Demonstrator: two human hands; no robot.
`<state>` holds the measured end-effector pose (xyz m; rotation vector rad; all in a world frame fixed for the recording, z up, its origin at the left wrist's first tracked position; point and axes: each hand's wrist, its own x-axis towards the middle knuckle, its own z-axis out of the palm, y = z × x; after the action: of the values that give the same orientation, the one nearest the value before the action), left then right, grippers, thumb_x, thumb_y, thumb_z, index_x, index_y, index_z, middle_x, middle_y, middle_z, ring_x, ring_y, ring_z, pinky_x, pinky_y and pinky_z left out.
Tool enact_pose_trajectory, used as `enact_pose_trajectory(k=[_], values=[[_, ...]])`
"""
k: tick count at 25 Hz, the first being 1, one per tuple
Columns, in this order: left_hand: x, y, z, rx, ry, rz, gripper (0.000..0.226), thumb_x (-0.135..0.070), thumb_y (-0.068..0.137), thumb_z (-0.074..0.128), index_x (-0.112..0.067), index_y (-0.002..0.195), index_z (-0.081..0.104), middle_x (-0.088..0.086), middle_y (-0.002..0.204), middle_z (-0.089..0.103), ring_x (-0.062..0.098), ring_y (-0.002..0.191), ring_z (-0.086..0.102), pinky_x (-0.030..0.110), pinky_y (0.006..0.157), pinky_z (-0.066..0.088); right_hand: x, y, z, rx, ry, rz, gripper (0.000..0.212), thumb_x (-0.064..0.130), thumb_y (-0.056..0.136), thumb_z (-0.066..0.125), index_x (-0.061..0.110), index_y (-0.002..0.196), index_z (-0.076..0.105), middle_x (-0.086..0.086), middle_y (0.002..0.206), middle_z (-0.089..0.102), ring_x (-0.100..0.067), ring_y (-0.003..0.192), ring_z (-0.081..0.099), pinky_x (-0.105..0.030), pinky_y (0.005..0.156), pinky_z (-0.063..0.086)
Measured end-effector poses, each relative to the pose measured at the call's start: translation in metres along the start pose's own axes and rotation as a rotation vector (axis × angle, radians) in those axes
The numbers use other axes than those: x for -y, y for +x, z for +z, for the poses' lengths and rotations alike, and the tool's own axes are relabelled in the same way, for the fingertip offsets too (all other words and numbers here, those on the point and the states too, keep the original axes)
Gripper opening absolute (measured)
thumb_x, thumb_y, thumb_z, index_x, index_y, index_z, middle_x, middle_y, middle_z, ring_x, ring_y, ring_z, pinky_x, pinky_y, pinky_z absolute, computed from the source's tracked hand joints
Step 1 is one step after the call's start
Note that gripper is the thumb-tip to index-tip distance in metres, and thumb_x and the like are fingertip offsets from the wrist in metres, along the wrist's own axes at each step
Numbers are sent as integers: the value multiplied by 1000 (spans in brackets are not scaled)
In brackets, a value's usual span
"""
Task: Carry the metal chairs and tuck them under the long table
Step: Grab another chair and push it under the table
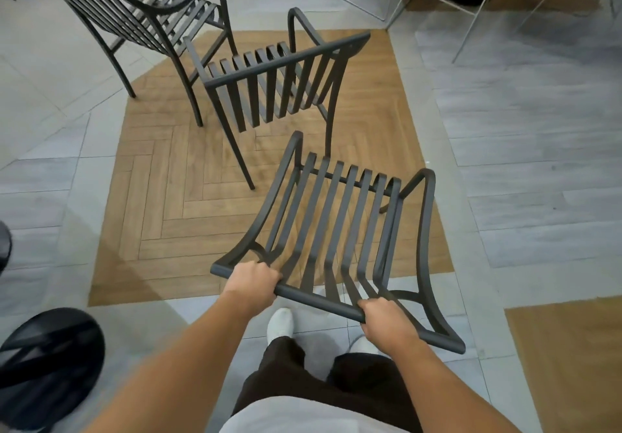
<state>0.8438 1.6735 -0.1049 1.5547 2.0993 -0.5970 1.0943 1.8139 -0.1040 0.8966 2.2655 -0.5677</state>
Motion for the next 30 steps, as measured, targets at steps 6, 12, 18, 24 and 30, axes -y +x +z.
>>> enact_pose_trajectory(k=[6,12,18,24,30], values=[[-55,-7,0,15,-114,-166,30,-32,101,49,-37,128,61,-3,108,71,23,100,67,34,72,48,-53,8,-17,20,-135,-162,17,18,100,55,18,115,64,-7,110,68,-30,104,65,-41,88,52],[-133,-25,3,12,-238,-339,28,-34,102,48,-36,127,59,-3,106,71,23,98,68,34,70,46,-109,19,-38,58,-304,-310,17,16,99,53,18,111,65,-6,107,69,-29,101,65,-42,88,53],[-162,-41,13,-7,-322,-440,31,-36,102,47,-35,130,58,-3,109,70,24,100,67,35,69,43,-116,29,-52,81,-389,-393,19,17,99,53,22,113,65,-3,107,70,-26,100,65,-40,88,55],[-196,-39,8,-10,-405,-582,33,-38,103,49,-36,135,57,-4,109,70,20,98,66,33,72,48,-131,45,-71,102,-507,-517,17,15,99,52,22,110,63,-4,107,69,-27,101,65,-40,87,53],[-251,-28,-2,-18,-556,-764,38,-44,101,49,-42,139,55,-8,111,70,19,100,66,33,74,50,-160,69,-98,150,-626,-647,13,17,97,53,23,104,62,-4,99,67,-29,93,66,-46,83,57]])
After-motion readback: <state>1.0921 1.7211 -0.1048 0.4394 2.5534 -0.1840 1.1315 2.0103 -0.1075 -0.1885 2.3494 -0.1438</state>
